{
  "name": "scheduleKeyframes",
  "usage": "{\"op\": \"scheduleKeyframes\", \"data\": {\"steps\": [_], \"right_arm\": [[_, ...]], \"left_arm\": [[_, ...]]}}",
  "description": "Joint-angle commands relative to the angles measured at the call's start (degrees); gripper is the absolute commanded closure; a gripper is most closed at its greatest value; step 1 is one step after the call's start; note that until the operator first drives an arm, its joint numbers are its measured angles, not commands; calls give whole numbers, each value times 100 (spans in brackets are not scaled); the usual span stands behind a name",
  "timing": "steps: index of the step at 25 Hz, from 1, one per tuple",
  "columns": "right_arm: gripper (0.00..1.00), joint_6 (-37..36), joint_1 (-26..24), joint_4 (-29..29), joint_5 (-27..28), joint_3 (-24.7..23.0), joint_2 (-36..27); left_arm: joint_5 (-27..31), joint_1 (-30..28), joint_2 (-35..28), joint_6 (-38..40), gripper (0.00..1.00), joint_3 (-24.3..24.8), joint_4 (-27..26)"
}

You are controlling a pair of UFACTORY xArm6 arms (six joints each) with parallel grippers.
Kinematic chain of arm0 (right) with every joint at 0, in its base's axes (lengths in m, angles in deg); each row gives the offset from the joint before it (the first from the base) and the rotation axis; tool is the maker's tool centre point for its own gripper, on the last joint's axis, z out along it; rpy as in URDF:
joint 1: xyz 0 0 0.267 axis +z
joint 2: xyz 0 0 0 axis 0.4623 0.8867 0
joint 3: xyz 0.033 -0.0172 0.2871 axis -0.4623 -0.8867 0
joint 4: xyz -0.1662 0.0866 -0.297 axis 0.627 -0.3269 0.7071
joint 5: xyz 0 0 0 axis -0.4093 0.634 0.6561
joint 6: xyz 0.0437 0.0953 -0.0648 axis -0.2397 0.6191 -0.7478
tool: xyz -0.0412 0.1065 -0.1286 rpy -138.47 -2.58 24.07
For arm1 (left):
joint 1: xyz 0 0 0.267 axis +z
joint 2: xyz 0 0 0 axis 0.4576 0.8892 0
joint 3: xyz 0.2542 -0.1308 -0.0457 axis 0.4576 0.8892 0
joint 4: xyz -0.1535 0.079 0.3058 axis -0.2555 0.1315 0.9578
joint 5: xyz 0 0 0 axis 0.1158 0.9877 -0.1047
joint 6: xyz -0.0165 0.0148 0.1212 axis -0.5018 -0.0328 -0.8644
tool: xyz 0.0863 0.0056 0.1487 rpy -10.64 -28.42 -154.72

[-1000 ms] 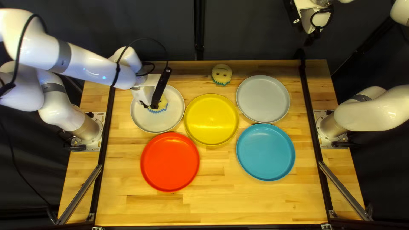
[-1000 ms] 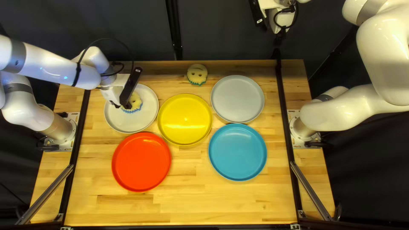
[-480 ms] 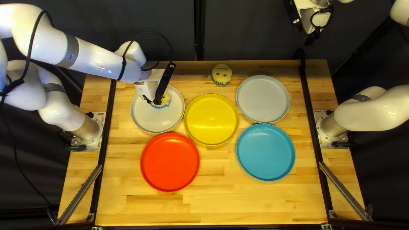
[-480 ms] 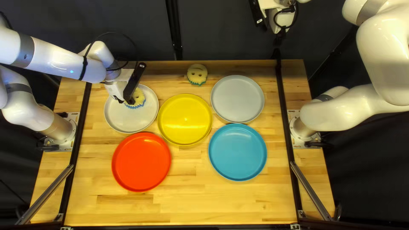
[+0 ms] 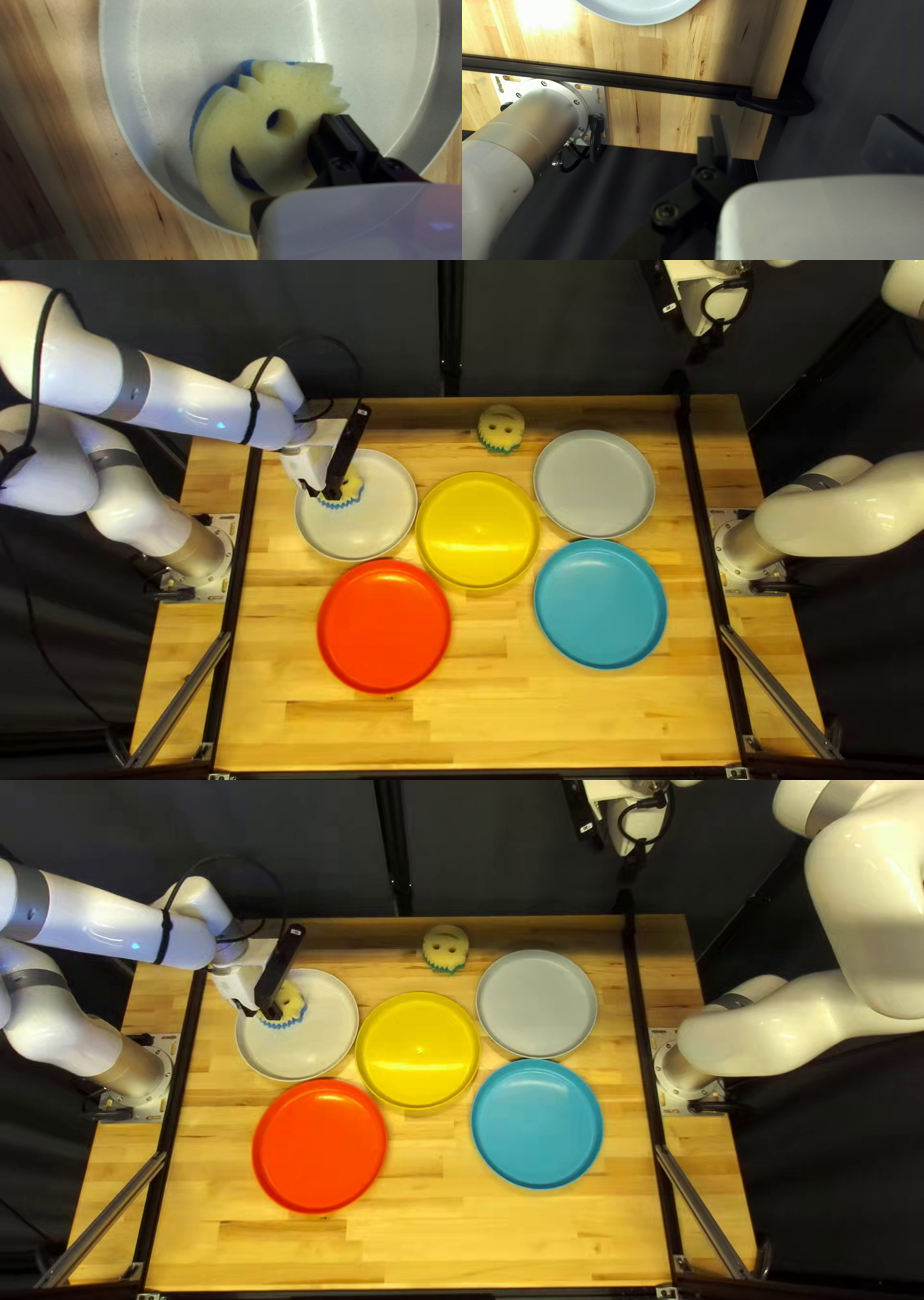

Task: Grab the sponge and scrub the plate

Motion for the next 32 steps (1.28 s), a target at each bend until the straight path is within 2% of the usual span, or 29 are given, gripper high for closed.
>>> {"op": "scheduleKeyframes", "data": {"steps": [1,4,8,17,24,29,32], "right_arm": [[0,0,0,0,0,0,0],[0,0,0,0,0,0,0],[0,0,0,0,0,0,0],[0,0,0,0,0,0,0],[0,0,0,0,0,0,0],[0,0,0,0,0,0,0],[0,0,0,0,0,0,0]], "left_arm": [[-90,-162,446,-11,100,-438,-91],[-69,-227,579,39,100,-648,-71],[-73,-276,502,71,100,-611,-51],[-118,-365,-275,94,100,305,-134],[167,-476,-1483,678,100,1126,161],[70,-645,-1631,789,100,1331,85],[1,-627,-1360,645,100,1160,-30]]}}
